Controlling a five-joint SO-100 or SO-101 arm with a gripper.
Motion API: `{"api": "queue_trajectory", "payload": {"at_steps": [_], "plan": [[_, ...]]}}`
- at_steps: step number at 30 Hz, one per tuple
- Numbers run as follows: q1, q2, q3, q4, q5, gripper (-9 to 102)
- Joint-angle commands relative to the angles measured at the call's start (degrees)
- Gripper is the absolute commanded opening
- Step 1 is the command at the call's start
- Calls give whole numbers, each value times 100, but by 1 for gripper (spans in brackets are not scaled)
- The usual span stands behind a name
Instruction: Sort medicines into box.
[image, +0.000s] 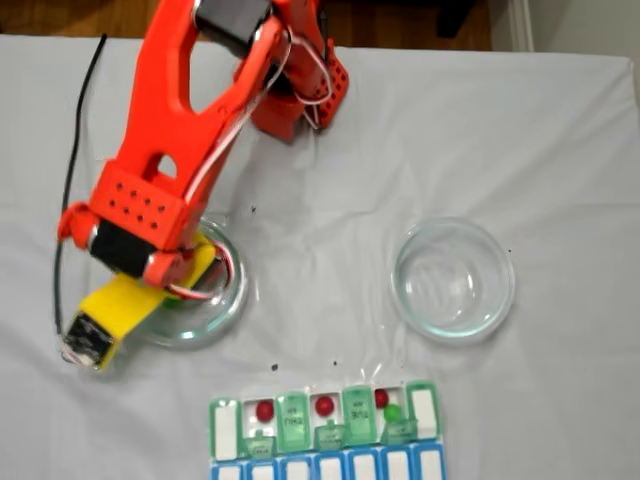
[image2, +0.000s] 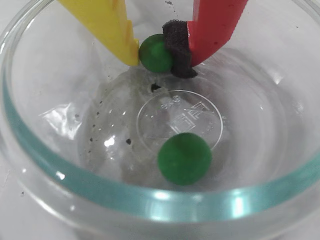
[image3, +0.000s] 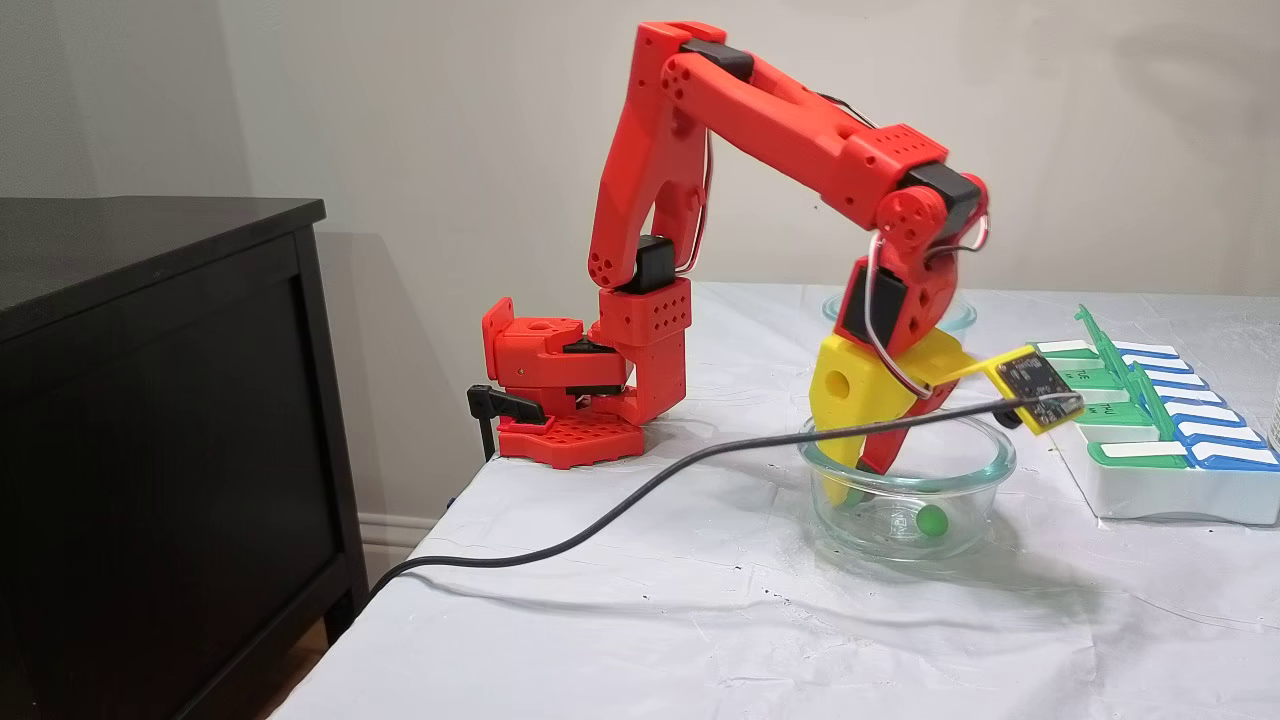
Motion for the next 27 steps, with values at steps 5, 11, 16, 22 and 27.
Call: {"api": "queue_trajectory", "payload": {"at_steps": [5, 11, 16, 22, 27], "plan": [[-519, 3252, 782, -1204, 545, 0], [-1292, 3964, 562, -1450, 2039, 0], [-2118, 3674, 475, -2417, 4096, 0], [-2971, 2944, 343, -3313, 5388, 0], [-3498, 2188, 123, -3656, 5607, 0]]}}
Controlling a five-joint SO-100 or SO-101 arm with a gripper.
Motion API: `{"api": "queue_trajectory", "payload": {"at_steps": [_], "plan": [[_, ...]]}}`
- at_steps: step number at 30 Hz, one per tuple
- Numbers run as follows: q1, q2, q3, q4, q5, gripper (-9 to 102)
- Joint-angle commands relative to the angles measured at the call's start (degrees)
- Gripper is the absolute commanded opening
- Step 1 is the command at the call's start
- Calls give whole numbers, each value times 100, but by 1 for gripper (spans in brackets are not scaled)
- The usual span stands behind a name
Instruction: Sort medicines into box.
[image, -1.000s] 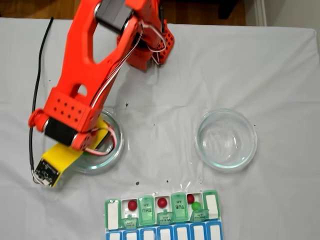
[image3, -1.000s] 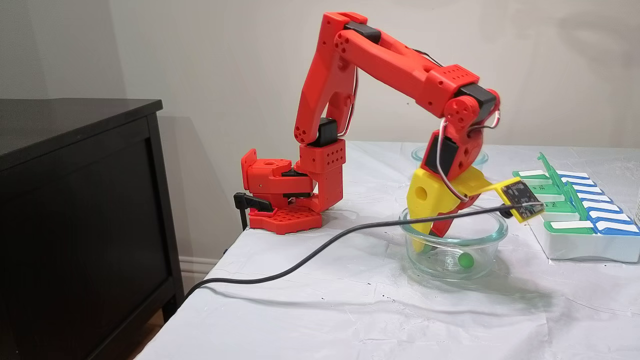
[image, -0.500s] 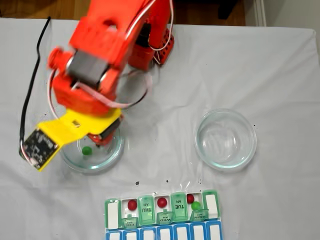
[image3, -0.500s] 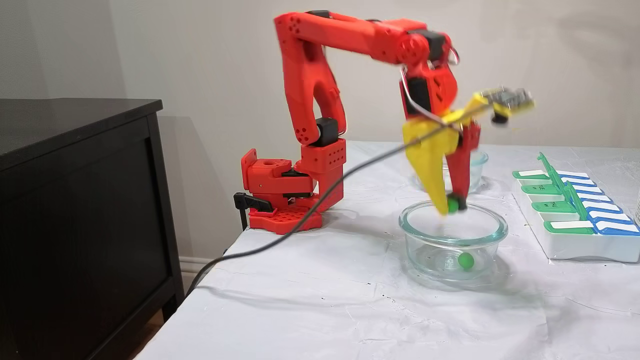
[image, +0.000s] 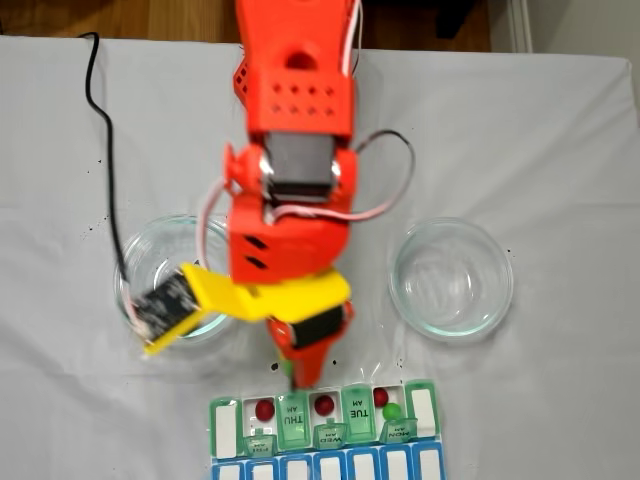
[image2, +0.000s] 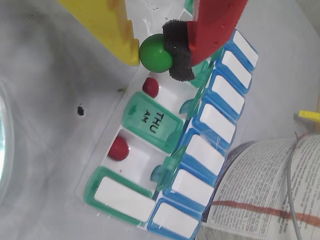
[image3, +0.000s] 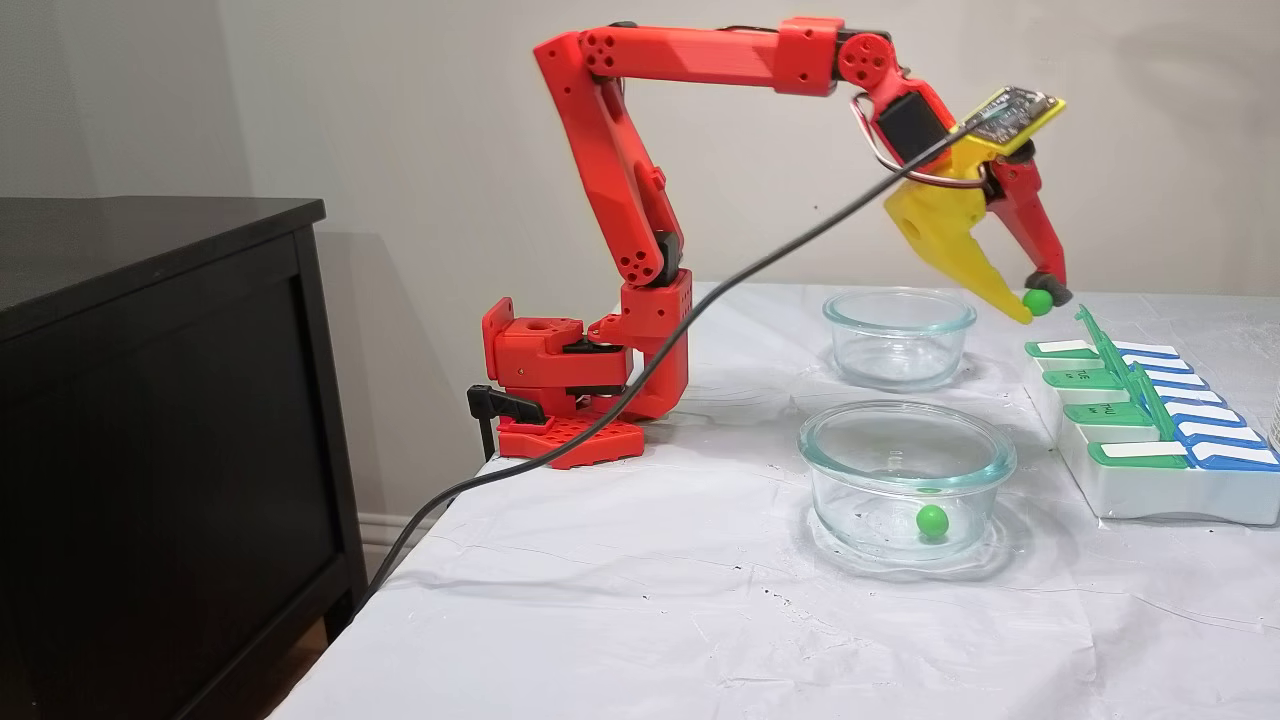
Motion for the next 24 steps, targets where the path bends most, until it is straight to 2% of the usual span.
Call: {"api": "queue_trajectory", "payload": {"at_steps": [1, 9, 18, 24], "plan": [[-492, -431, -861, -264, 202, 0], [-475, -2021, -2426, -79, 571, 0], [-422, -2074, -2575, 185, 369, 0], [-413, -1872, -2593, 914, -53, 0]]}}
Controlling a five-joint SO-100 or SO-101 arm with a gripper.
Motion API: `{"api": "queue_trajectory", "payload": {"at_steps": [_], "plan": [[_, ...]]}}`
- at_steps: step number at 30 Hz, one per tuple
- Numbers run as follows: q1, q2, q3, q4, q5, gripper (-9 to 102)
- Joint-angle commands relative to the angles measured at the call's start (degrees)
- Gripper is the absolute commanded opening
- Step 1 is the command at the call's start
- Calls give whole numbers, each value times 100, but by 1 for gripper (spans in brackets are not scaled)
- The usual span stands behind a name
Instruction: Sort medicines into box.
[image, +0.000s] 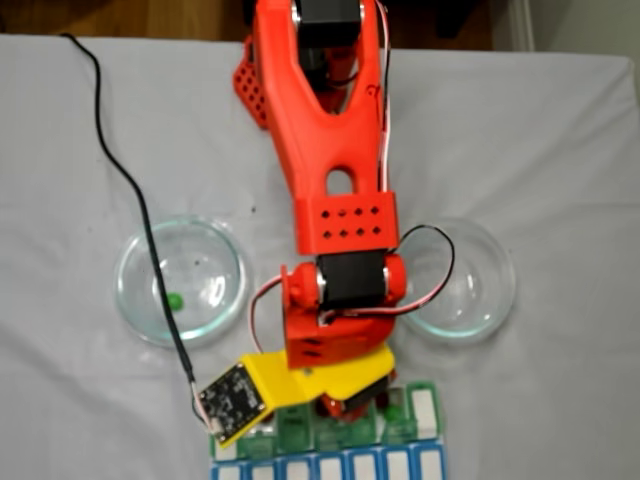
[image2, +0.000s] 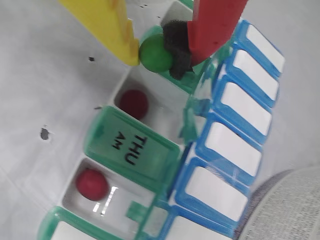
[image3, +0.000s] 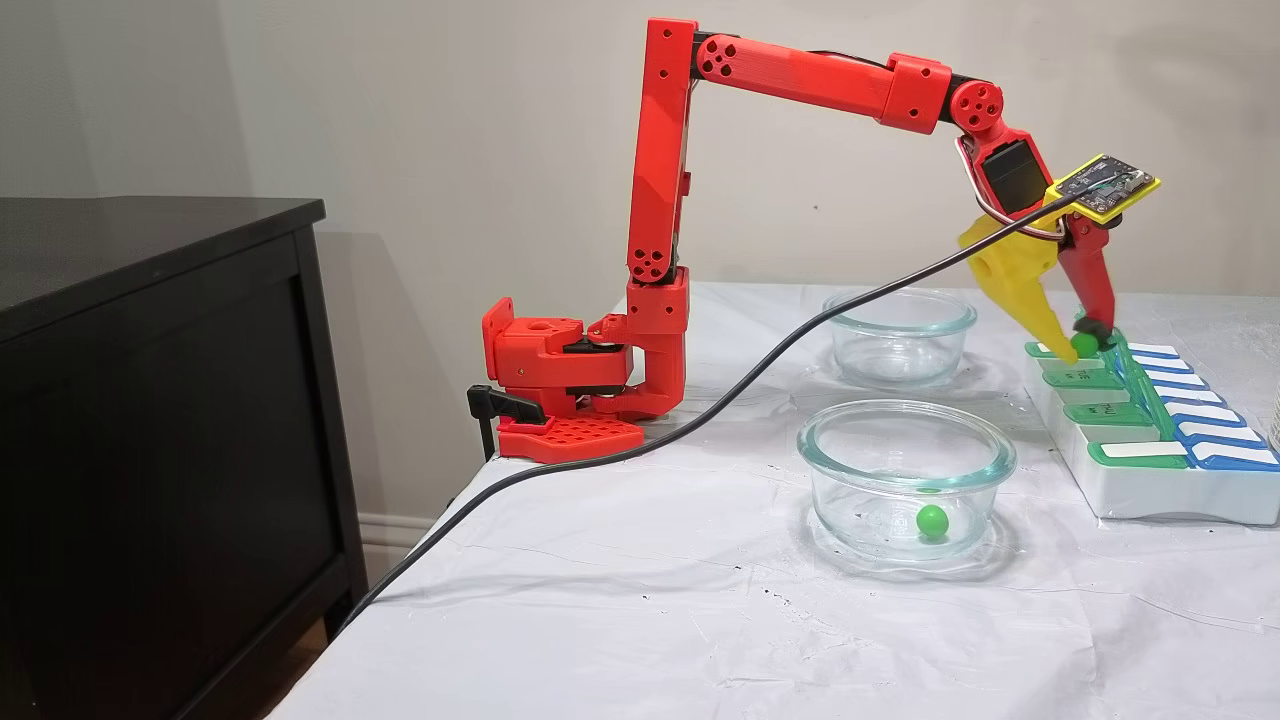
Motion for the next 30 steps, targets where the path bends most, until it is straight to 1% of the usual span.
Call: {"api": "queue_trajectory", "payload": {"at_steps": [1, 6, 9, 13, 14, 17, 27, 28, 30], "plan": [[70, 501, -615, 237, -290, 0], [123, 510, -668, 466, -571, 0], [176, 360, -721, 246, -606, 0], [167, 123, -606, -527, -492, 0], [176, 18, -686, -615, -439, 0], [211, -185, -932, -580, -369, 0], [202, -88, -756, -694, -387, 0], [202, -53, -703, -712, -492, 3], [229, -26, -562, -817, -615, 18]]}}
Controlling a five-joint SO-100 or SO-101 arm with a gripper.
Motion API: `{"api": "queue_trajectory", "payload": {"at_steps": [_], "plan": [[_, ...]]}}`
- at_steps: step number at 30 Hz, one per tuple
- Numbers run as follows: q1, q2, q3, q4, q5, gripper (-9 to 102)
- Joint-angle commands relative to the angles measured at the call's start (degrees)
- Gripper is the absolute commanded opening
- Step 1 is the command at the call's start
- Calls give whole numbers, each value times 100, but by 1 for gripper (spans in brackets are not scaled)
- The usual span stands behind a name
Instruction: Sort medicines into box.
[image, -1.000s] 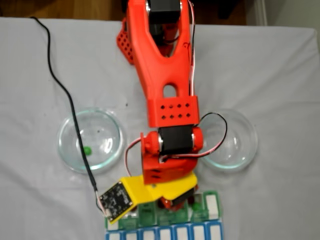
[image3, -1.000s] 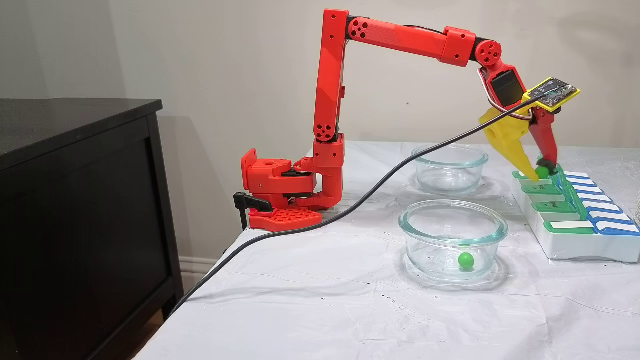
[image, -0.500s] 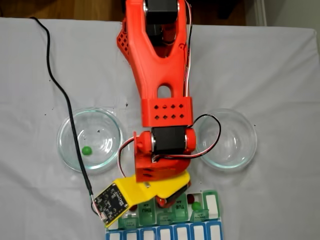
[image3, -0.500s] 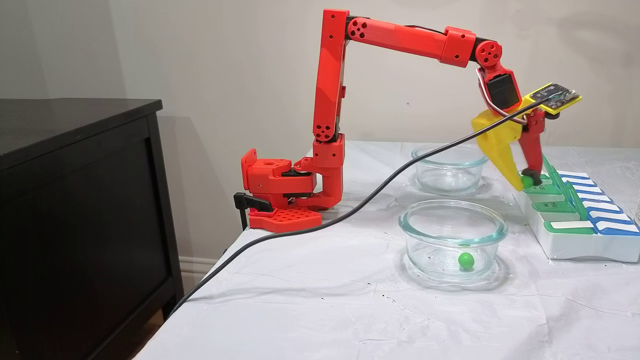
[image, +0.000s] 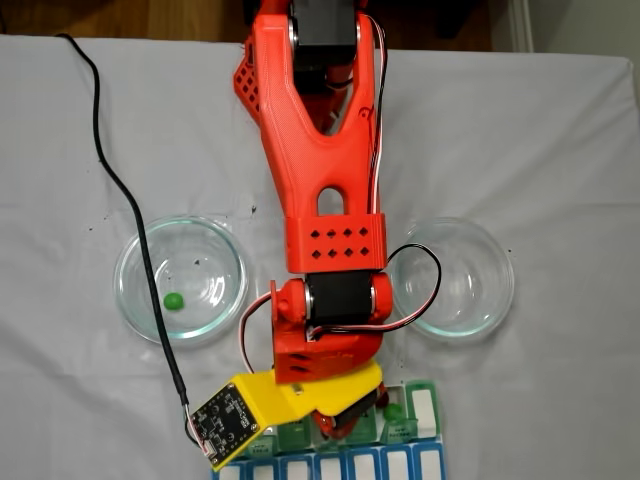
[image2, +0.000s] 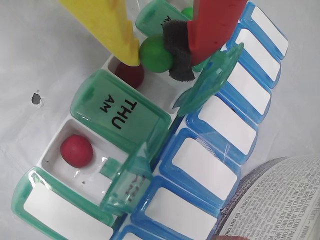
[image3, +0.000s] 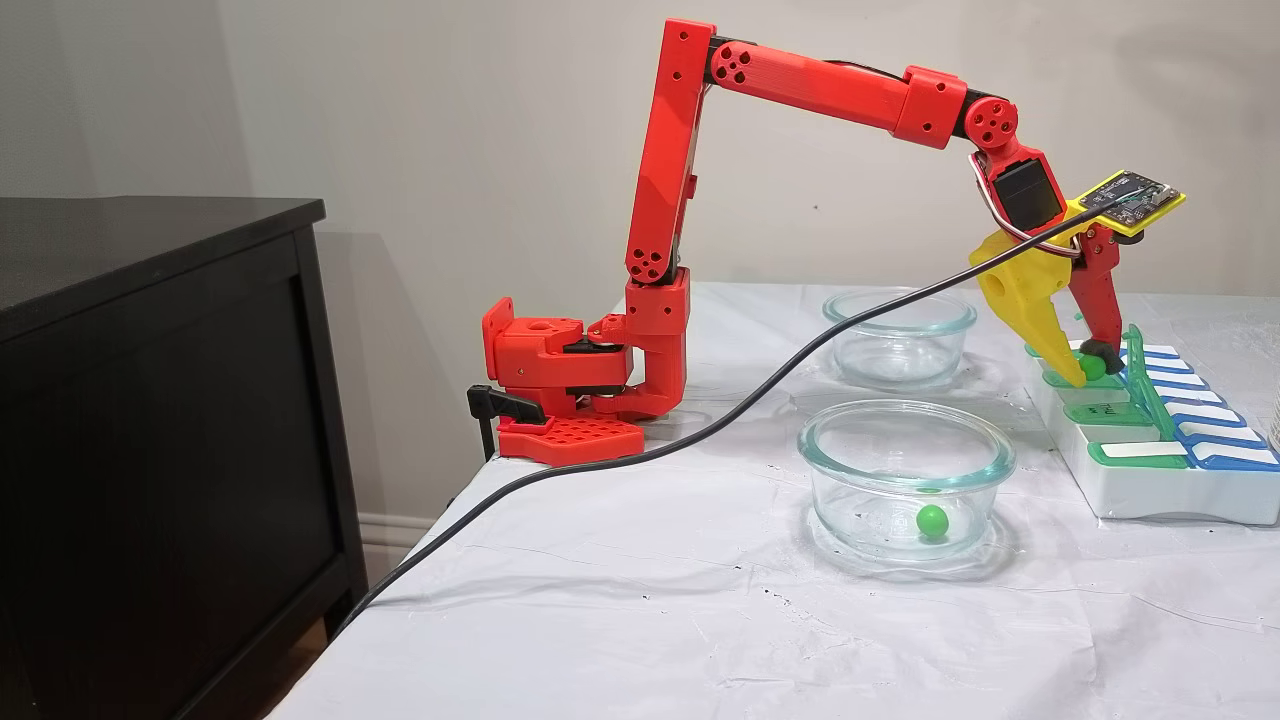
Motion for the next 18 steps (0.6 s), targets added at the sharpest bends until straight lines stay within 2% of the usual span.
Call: {"api": "queue_trajectory", "payload": {"at_steps": [1, 5, 11, 15, 16, 18], "plan": [[62, 413, -237, -325, -202, 17], [62, 246, -396, 0, -264, 21], [167, 281, -659, 352, -299, 21], [325, 677, -571, 624, -589, 10], [396, 932, -378, 650, -756, 4], [483, 1433, 44, 580, -932, 0]]}}
